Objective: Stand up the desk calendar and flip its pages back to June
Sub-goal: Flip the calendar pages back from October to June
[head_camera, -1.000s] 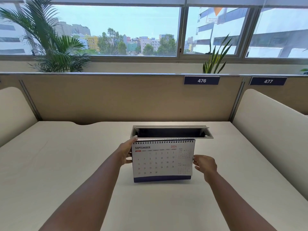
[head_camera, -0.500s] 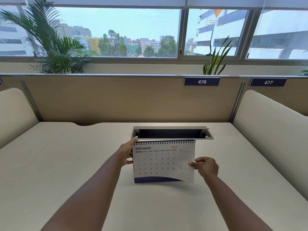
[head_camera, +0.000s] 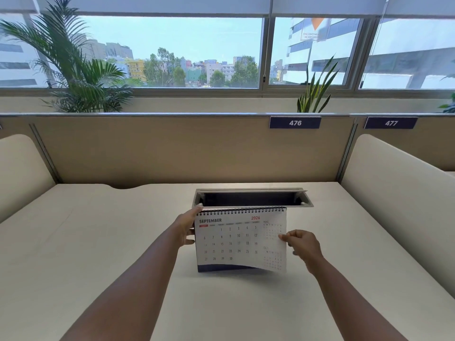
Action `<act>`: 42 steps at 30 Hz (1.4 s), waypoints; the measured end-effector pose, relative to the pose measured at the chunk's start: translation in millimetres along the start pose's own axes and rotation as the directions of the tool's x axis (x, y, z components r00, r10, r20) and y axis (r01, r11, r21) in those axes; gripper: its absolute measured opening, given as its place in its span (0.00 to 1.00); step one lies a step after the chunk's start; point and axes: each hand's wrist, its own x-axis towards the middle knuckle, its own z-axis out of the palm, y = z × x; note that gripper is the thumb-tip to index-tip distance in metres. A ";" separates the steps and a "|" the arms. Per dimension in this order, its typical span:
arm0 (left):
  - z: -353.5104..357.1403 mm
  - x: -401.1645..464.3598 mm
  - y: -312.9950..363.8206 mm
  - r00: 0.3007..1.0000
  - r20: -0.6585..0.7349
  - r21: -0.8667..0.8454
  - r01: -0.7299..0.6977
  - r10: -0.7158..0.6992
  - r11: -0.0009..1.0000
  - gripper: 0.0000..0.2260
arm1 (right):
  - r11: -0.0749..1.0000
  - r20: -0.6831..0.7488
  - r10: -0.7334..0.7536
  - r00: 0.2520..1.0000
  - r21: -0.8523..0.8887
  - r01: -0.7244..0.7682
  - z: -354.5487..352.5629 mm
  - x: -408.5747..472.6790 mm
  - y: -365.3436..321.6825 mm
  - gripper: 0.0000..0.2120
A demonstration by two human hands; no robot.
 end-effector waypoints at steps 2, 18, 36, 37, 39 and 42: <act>0.3 -0.8 0.1 1.000 0.000 -0.015 0.001 -0.001 1.000 0.18 | 0.991 0.185 0.019 0.983 0.128 -0.043 -4.0 -2.0 -4.2 0.13; -9.4 6.5 -3.7 0.995 0.086 -0.055 0.050 -0.045 0.997 0.40 | 0.675 0.531 -0.264 0.806 0.698 -0.239 -2.4 -4.4 -47.1 0.44; -11.1 11.5 -4.9 0.994 0.106 -0.053 0.026 -0.020 0.998 0.35 | 0.715 0.492 -0.250 0.834 0.675 -0.183 10.7 -3.4 -58.5 0.32; -10.6 10.7 -4.5 0.994 0.107 -0.040 0.021 -0.017 0.999 0.34 | 0.715 0.494 -0.251 0.833 0.674 -0.184 10.8 -3.9 -58.2 0.32; -10.2 8.1 -4.7 0.995 0.103 -0.016 0.018 -0.016 1.000 0.29 | 0.720 0.500 -0.254 0.828 0.669 -0.183 11.6 -4.5 -56.8 0.32; -8.2 4.2 -4.9 0.997 0.081 0.005 0.011 -0.012 1.000 0.21 | 0.729 0.499 -0.259 0.827 0.663 -0.172 12.1 -3.6 -53.7 0.32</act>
